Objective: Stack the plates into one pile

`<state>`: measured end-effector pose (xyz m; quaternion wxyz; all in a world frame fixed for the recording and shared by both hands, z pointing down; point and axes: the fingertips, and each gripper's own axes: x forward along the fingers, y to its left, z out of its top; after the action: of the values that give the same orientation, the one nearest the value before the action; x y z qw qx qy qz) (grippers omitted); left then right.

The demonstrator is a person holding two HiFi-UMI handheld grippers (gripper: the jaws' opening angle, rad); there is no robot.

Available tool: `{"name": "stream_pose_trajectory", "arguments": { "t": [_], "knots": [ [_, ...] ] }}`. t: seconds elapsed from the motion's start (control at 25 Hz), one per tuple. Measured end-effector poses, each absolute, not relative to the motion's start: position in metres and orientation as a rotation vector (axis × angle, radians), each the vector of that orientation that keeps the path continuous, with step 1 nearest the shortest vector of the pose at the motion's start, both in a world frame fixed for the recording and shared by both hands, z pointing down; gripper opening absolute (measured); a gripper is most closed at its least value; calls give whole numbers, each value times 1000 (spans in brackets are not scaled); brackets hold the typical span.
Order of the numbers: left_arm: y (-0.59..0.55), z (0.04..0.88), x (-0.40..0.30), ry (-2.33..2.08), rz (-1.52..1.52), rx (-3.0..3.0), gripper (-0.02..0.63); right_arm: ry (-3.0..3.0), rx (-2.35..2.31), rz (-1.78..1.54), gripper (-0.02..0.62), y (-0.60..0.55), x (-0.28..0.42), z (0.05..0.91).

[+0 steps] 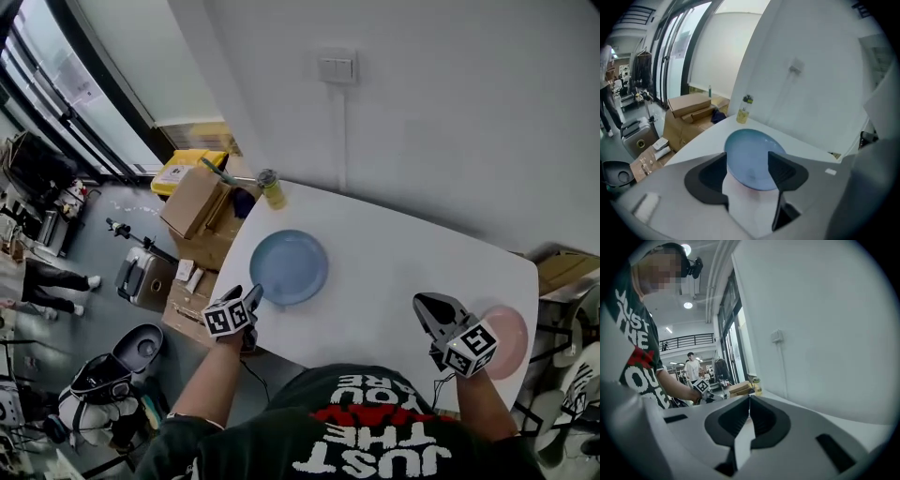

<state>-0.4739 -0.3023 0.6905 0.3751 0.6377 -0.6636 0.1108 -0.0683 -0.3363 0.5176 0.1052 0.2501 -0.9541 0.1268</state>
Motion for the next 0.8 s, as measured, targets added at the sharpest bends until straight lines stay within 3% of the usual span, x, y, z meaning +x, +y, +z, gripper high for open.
{"name": "stream_pose_trajectory", "arguments": {
  "t": [0.16,0.36,0.6,0.8],
  "knots": [
    [-270,639,-445,-1754,206,1776,243,-2856,684,374,6,-333,-54,516],
    [-259,592,-445,-1768,58,1921,8,-2888,711,345,6,-341,-73,510],
    [-287,575,-514,-1579,-42,2166,8,-2859,874,265,6,-334,-168,505],
    [-297,572,-580,-1342,65,2332,8,-2796,1041,343,6,-317,-283,508]
  ]
}}
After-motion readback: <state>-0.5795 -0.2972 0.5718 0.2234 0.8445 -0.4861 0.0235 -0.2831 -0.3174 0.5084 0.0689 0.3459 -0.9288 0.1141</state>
